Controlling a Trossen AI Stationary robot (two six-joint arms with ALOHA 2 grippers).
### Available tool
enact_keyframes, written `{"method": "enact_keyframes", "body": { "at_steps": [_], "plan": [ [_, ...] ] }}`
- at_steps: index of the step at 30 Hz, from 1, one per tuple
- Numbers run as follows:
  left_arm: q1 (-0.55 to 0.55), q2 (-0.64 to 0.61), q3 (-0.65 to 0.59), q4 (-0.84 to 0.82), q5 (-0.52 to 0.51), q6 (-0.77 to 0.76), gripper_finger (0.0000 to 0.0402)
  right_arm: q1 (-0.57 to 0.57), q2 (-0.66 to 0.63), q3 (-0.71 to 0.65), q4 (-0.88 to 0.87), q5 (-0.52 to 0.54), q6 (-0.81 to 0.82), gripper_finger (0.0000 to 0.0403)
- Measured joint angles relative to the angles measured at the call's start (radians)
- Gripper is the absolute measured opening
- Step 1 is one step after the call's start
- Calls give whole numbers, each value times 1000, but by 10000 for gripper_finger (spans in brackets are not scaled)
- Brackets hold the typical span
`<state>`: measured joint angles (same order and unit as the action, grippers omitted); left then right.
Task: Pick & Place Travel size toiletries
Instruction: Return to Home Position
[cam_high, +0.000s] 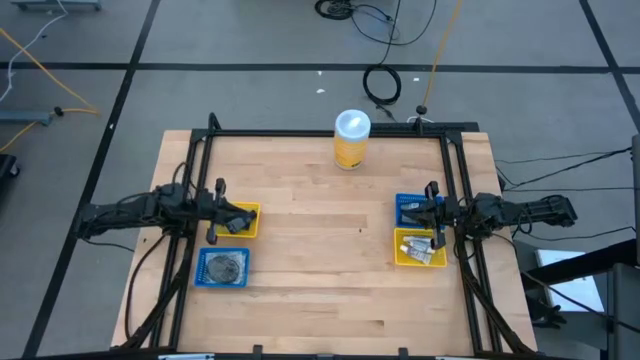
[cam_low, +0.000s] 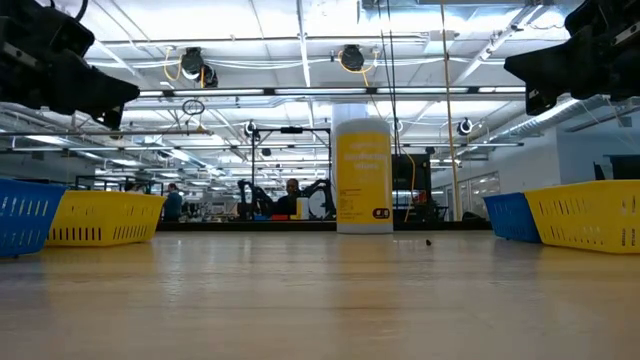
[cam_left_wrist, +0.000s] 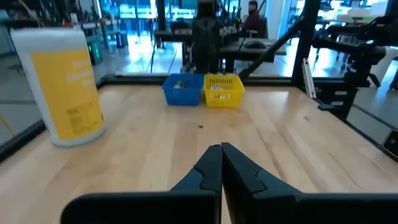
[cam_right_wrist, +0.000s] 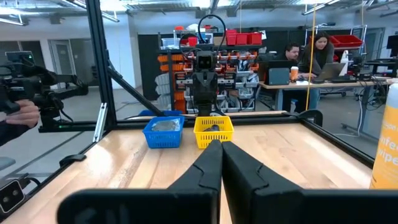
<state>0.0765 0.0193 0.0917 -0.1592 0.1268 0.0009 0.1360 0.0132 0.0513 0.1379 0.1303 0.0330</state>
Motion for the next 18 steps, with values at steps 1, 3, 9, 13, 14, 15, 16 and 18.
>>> {"method": "enact_keyframes", "body": {
  "at_steps": [1, 3, 9, 13, 14, 15, 16, 18],
  "plan": [
    [0, -18, 0, -11, 0, 8, 2, 0, 0, 0, 0, 0, 0, 2],
    [-2, -13, 0, -11, -7, 24, 1, 0, 0, 0, 0, 0, 0, 2],
    [-36, -12, -61, 139, -107, 94, 1, 0, 1, -1, 8, 0, 0, 3],
    [-52, -3, -74, 171, -112, 132, 8, 0, 2, -1, 11, 0, 0, 2],
    [-53, 1, -75, 173, -113, 123, 11, 0, 2, -1, 11, 0, 0, 2],
    [-54, 4, -75, 173, -113, 109, 14, 0, 2, -1, 10, 0, 0, 3],
    [-54, 5, -75, 175, -113, 94, 17, 0, 2, -1, 7, 0, 0, 4],
    [-54, 8, -75, 174, -110, 75, 20, 0, 2, -1, 8, 0, 0, 4]
  ]
}}
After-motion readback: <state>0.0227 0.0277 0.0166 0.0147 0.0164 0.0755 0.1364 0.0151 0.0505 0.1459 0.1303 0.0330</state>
